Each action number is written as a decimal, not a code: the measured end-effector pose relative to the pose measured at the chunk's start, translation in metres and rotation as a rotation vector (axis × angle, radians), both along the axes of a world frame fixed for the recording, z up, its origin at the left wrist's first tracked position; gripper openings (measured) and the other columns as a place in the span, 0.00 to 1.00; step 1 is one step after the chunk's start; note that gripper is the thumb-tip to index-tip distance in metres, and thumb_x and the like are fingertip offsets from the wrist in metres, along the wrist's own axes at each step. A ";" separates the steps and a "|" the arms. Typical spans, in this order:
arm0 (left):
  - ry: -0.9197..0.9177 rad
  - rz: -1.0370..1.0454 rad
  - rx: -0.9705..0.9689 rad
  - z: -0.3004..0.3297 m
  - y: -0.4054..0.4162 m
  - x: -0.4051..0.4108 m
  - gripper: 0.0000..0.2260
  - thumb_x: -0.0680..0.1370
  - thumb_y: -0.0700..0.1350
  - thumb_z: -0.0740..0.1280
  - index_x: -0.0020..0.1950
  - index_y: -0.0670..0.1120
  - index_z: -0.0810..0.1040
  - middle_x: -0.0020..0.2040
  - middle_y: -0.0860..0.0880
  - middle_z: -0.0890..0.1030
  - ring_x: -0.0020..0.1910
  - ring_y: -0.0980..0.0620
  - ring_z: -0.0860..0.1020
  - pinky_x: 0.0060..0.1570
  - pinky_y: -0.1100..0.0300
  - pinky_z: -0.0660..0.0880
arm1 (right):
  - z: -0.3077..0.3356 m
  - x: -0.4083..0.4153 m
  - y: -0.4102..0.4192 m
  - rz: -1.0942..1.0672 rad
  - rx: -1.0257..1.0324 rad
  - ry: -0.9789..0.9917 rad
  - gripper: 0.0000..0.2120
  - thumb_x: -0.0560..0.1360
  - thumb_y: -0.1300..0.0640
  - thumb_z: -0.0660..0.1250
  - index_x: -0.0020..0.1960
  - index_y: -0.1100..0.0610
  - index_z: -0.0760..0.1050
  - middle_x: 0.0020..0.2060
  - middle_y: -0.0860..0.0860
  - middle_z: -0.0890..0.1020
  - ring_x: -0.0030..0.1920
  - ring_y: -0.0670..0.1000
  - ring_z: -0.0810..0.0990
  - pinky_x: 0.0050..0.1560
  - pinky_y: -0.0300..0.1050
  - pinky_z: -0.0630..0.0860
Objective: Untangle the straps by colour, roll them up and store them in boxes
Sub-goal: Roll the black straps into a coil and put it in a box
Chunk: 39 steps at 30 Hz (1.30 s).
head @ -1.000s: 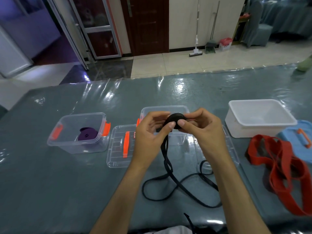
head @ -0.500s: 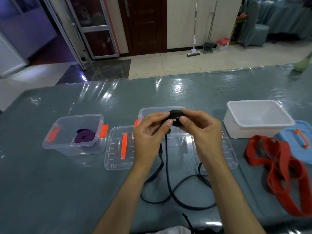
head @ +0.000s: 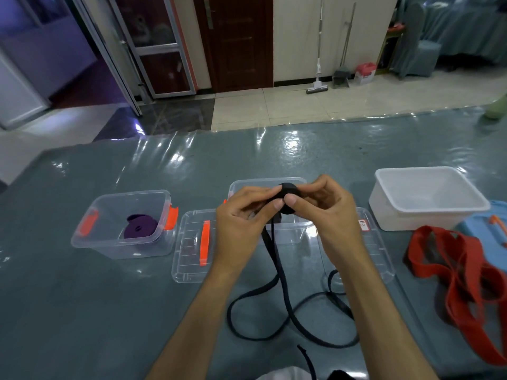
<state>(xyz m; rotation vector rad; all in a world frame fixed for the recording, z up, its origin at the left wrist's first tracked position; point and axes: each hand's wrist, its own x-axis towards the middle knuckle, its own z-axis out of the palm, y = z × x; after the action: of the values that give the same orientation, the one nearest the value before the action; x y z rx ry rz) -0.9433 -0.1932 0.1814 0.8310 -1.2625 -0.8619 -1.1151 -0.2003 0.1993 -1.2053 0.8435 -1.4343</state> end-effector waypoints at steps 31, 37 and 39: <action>0.096 0.037 0.183 -0.010 -0.043 0.027 0.09 0.77 0.38 0.78 0.54 0.49 0.89 0.53 0.46 0.89 0.56 0.48 0.87 0.56 0.62 0.81 | -0.023 0.029 -0.049 -0.089 0.026 0.054 0.08 0.75 0.63 0.78 0.54 0.60 0.85 0.50 0.58 0.89 0.52 0.59 0.89 0.57 0.64 0.85; 0.094 0.051 0.148 -0.009 -0.041 0.021 0.08 0.76 0.36 0.78 0.52 0.46 0.88 0.51 0.45 0.89 0.53 0.48 0.88 0.55 0.62 0.82 | -0.020 0.022 -0.049 -0.030 0.036 0.126 0.09 0.73 0.62 0.81 0.48 0.58 0.81 0.42 0.56 0.87 0.44 0.58 0.88 0.51 0.67 0.85; 0.066 -0.013 0.164 -0.007 -0.041 0.021 0.11 0.76 0.35 0.78 0.55 0.48 0.88 0.55 0.47 0.89 0.58 0.48 0.87 0.58 0.61 0.81 | -0.019 0.024 -0.048 -0.097 -0.012 0.090 0.08 0.74 0.62 0.79 0.52 0.54 0.85 0.45 0.54 0.88 0.46 0.56 0.89 0.52 0.64 0.86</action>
<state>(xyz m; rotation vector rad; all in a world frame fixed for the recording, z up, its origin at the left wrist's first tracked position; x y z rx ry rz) -0.9220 -0.2347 0.1740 0.9171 -1.1512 -1.0050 -1.0915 -0.2478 0.1805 -1.2605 0.9674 -1.4730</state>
